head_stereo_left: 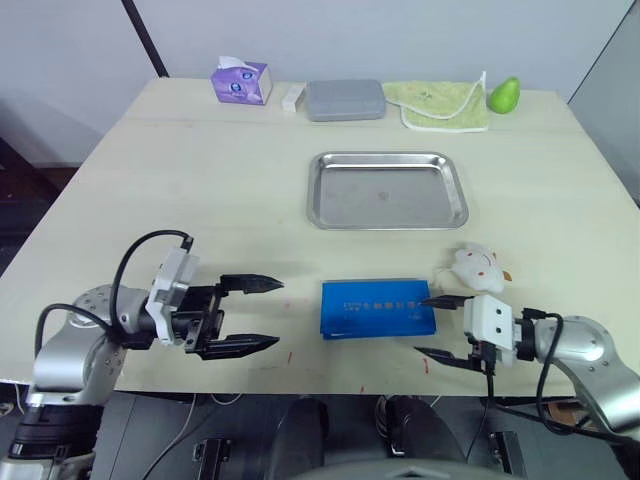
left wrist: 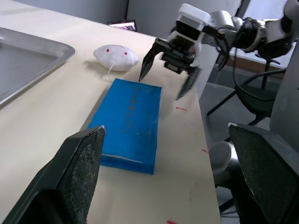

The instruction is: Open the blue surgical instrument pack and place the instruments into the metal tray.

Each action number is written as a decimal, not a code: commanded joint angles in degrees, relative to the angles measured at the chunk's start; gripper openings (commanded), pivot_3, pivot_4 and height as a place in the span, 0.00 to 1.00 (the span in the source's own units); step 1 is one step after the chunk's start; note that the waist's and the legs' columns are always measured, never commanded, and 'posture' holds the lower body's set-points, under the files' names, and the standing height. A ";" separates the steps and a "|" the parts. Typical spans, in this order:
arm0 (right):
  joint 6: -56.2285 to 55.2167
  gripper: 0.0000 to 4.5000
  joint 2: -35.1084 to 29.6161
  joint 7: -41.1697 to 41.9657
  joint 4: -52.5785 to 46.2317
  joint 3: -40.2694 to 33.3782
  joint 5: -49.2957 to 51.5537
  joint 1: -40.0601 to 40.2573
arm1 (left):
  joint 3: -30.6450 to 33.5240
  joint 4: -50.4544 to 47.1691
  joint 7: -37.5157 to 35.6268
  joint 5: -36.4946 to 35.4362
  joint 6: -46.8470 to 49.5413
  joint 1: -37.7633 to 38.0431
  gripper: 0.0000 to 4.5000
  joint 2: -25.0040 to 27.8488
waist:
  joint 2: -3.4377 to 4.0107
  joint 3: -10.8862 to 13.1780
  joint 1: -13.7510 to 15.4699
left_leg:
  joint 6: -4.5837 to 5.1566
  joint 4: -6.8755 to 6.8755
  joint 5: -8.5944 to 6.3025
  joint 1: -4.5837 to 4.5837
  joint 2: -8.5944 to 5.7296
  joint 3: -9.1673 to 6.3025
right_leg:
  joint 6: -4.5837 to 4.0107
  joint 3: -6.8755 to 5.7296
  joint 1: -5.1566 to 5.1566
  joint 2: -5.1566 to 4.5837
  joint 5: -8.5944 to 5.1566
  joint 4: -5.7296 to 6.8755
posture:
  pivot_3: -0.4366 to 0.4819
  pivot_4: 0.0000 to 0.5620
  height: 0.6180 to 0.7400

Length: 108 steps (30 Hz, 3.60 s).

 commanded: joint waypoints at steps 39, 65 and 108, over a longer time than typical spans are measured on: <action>-13.37 0.02 0.36 -3.31 8.57 1.46 -2.40 -3.48 | -0.39 -2.65 0.86 0.96 -4.32 2.01 1.00 -1.10 | 0.00 -0.02 -0.26 | 0.00 0.00 0.00 0.12 0.04 0.10 | -0.01 0.10 0.03 0.03 0.00 0.07 | 0.48 0.27 0.98; 21.83 0.02 -6.79 13.72 22.42 2.49 14.07 -32.23 | -0.35 0.70 10.42 2.48 -3.55 -4.38 1.00 -4.98 | 0.01 -0.01 0.02 | 0.01 0.01 0.00 -0.01 0.02 0.08 | 0.00 0.05 -0.04 -0.02 0.02 0.02 | 0.48 0.27 0.98; 16.28 0.00 -2.00 16.15 24.23 2.25 7.38 -34.07 | -15.00 39.81 -0.57 18.82 -13.49 -38.48 0.66 -20.09 | 0.02 -0.01 -0.44 | 0.00 0.04 0.00 -0.03 0.00 0.01 | 0.00 0.04 -0.04 0.07 0.03 0.07 | 0.48 0.27 0.98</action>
